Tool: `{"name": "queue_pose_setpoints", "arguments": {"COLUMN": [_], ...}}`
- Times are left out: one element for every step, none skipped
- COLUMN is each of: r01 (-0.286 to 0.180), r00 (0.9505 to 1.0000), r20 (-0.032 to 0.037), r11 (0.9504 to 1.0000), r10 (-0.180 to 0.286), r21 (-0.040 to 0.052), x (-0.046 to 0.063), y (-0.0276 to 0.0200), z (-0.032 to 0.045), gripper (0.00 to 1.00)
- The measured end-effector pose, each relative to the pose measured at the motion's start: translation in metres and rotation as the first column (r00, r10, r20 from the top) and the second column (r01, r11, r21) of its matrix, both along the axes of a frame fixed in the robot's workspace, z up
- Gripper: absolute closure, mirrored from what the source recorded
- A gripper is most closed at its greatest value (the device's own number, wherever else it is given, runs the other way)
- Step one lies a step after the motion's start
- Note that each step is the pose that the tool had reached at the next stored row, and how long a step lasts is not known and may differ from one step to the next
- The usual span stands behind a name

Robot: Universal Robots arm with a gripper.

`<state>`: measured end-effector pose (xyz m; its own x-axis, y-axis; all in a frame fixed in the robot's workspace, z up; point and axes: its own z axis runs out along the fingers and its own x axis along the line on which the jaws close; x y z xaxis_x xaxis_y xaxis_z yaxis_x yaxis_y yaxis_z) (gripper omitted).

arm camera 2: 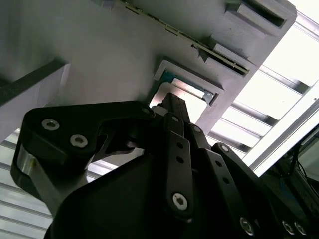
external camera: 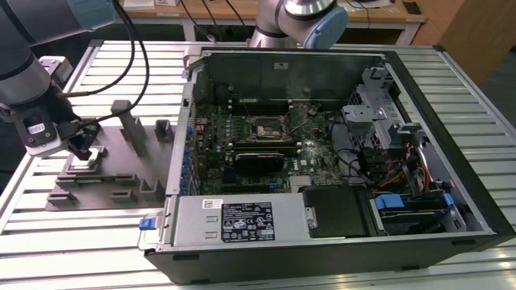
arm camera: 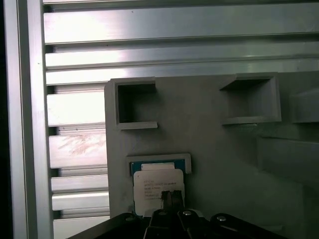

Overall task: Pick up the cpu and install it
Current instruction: 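Pick up the cpu and move it towards the insertion slot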

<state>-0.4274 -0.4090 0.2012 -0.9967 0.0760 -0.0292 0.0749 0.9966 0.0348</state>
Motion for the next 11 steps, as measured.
{"name": "queue_pose_setpoints", "arguments": {"r01": [0.0,0.0,0.0,0.0,0.0,0.0,0.0,0.0,0.0,0.0,0.0], "r00": [1.0,1.0,1.0,1.0,1.0,1.0,1.0,1.0,1.0,1.0,1.0], "r20": [0.0,0.0001,0.0001,0.0001,0.0,0.0001,0.0001,0.0,0.0,0.0001,0.0001], "r11": [1.0,1.0,1.0,1.0,1.0,1.0,1.0,1.0,1.0,1.0,1.0], "r10": [0.0,0.0,0.0,0.0,0.0,0.0,0.0,0.0,0.0,0.0,0.0], "r21": [-0.0001,-0.0002,-0.0003,-0.0004,-0.0004,-0.0005,-0.0006,-0.0006,-0.0008,-0.0008,-0.0009], "x": [0.0,0.0,0.0,0.0,0.0,0.0,0.0,0.0,0.0,0.0,0.0], "y": [0.0,0.0,0.0,0.0,0.0,0.0,0.0,0.0,0.0,0.0,0.0], "z": [0.0,0.0,-0.0001,-0.0001,-0.0001,-0.0001,-0.0001,-0.0001,-0.0001,-0.0001,-0.0001], "gripper": [0.89,0.89,0.83,0.77,0.71,0.65,0.65,0.59,0.59,0.53,0.47]}}
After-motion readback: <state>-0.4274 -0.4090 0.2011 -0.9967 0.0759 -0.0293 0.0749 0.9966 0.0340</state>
